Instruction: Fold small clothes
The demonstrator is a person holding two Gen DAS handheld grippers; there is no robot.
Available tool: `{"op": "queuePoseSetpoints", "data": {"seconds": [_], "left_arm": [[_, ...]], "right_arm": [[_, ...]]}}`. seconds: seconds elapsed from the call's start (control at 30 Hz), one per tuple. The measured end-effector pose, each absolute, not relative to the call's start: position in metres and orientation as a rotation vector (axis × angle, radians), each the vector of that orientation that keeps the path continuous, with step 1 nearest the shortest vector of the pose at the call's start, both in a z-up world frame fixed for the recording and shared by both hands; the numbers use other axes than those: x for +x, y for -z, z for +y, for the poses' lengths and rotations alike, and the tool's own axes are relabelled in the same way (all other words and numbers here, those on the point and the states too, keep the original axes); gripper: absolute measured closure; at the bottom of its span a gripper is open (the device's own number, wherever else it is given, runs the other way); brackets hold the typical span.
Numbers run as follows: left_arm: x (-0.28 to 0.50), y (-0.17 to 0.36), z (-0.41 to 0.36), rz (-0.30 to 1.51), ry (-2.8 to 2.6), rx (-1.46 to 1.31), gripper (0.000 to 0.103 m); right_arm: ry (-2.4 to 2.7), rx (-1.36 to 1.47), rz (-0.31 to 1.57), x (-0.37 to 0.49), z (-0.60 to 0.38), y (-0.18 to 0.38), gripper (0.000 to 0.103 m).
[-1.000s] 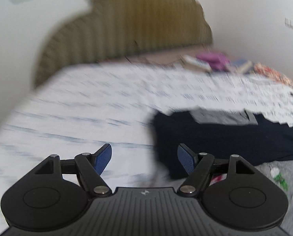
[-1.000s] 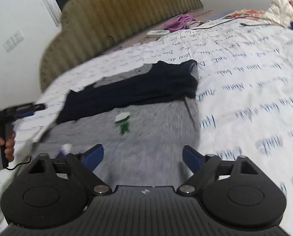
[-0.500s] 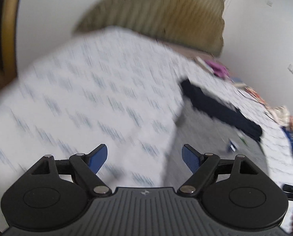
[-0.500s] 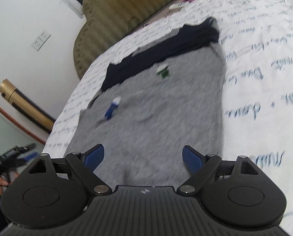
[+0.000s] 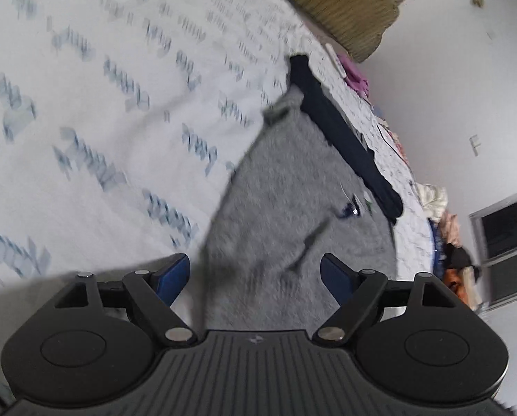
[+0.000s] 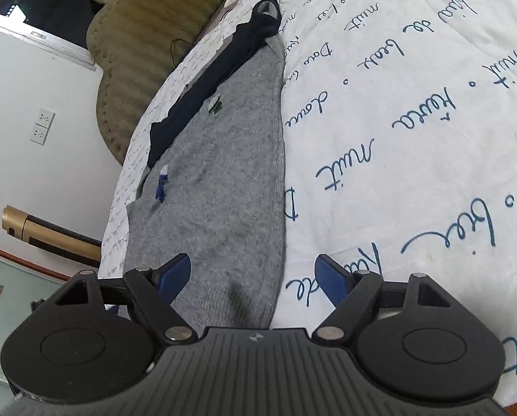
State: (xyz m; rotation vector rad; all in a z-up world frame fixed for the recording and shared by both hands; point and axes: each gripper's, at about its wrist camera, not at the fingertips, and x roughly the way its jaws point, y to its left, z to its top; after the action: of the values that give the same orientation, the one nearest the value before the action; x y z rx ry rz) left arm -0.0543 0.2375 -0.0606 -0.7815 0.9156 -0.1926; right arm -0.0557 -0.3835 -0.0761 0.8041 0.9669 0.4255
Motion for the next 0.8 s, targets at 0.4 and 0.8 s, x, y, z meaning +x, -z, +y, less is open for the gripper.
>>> {"op": "queuePoseSetpoints", "data": {"seconds": [0.4, 0.8], "left_arm": [[-0.048, 0.080, 0.217, 0.973, 0.321, -0.883, 0.027], [-0.040, 0.087, 0.199, 1.033, 0.357, -0.843, 0.055]], "right_arm": [[-0.513, 0.876, 1.014, -0.042, -0.372, 0.084, 0.018], [-0.586, 1.036, 1.031, -0.048, -0.365, 0.097, 0.027]]}}
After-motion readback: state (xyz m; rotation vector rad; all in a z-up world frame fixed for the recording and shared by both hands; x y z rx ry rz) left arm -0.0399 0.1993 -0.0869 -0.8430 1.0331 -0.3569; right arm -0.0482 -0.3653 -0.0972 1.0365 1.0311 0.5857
